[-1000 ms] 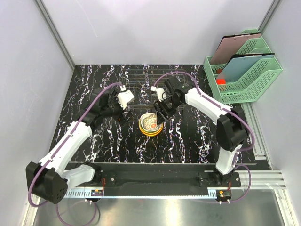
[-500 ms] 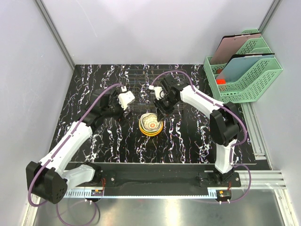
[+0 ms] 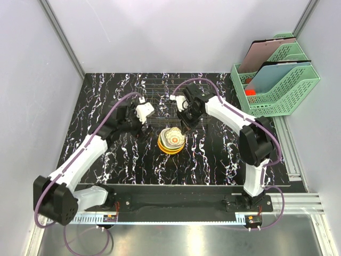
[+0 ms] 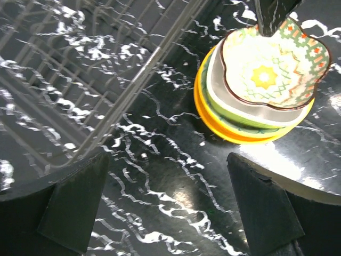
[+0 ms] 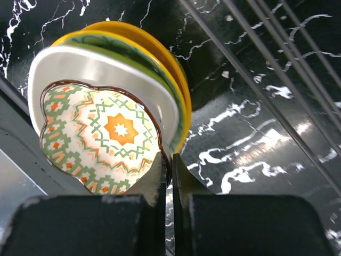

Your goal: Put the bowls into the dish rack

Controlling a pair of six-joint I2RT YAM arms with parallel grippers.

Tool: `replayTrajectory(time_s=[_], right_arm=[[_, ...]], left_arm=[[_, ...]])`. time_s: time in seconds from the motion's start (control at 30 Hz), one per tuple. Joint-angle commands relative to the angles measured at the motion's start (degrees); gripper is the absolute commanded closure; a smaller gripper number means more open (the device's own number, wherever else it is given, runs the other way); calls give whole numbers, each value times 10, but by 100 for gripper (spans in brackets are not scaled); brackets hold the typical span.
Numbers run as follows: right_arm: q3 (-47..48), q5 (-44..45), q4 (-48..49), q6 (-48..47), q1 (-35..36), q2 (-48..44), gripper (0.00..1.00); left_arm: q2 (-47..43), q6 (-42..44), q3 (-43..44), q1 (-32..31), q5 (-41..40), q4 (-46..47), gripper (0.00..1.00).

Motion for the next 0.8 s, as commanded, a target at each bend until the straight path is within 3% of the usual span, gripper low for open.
replayTrajectory(time_s=[0.0, 0.6, 0.77], right_arm=[[50, 36, -16, -18, 2, -64, 100], [107, 92, -33, -30, 19, -85, 100], [121, 104, -34, -25, 19, -87, 100]], left_arm=[[38, -55, 57, -3, 46, 25, 1], [128, -149, 188, -25, 90, 13, 1], [156, -185, 210, -34, 66, 8, 1]])
